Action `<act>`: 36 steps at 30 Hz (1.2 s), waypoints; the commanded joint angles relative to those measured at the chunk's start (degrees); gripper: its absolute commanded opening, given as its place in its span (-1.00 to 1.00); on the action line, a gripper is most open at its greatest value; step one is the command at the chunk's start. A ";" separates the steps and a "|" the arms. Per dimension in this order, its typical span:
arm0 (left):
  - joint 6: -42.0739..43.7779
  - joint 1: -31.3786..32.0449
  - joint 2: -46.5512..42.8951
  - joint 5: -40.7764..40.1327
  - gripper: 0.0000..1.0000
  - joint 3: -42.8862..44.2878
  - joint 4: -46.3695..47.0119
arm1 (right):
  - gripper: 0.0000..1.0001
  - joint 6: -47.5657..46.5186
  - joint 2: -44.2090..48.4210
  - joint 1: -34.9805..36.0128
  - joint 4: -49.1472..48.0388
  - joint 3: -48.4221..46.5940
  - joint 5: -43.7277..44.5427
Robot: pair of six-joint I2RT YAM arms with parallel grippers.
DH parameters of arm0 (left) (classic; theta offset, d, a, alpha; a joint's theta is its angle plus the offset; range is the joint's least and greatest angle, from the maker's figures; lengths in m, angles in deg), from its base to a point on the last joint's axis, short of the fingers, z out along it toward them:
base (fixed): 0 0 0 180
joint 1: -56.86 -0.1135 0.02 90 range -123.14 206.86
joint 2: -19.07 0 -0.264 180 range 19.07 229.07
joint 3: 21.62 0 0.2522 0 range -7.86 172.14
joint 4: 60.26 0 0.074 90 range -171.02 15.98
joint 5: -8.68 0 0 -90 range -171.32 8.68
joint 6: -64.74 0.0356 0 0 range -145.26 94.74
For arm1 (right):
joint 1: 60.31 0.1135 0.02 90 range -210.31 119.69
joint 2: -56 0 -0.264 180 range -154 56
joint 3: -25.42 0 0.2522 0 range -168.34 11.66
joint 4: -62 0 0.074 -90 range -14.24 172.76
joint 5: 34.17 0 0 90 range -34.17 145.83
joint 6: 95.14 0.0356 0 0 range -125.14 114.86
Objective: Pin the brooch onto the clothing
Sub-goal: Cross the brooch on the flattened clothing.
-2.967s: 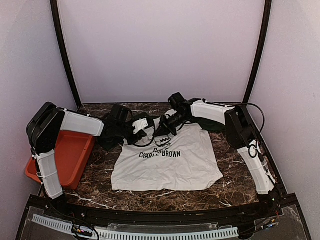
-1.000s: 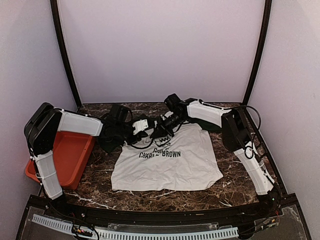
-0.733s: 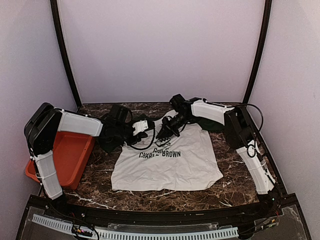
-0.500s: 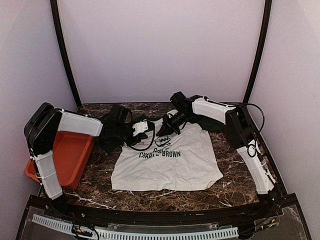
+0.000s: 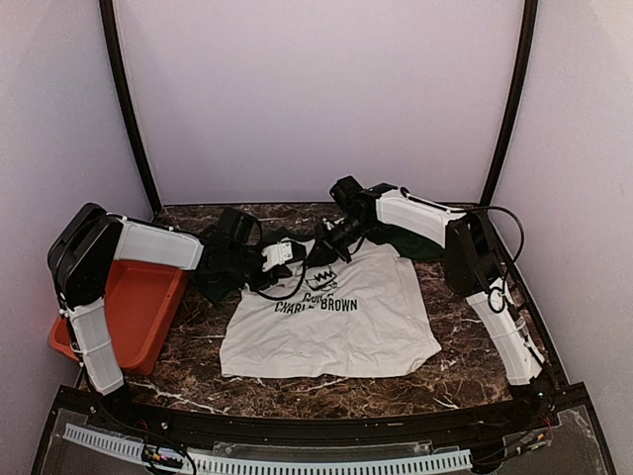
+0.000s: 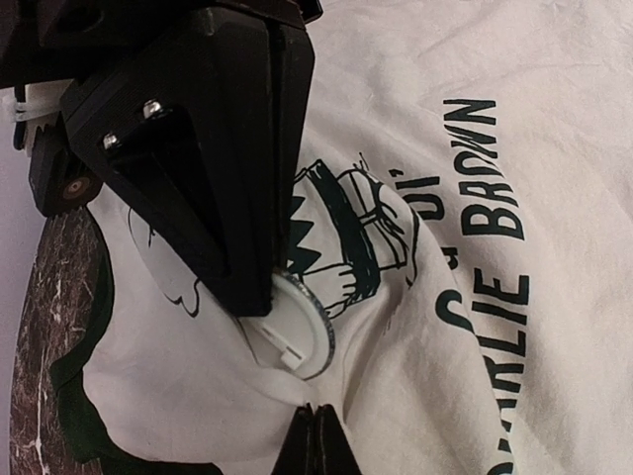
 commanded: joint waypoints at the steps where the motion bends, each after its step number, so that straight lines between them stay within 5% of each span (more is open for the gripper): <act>1: 0.29 0.47 -1.78 -0.60 -0.99 0.21 -1.00 | -1.00 -1.92 -0.23 0.82 1.15 0.74 1.24; 36: -1.05 1.06 -2.97 0.08 -0.99 -1.16 1.35 | -1.00 1.05 -4.40 2.05 -0.33 -3.99 1.84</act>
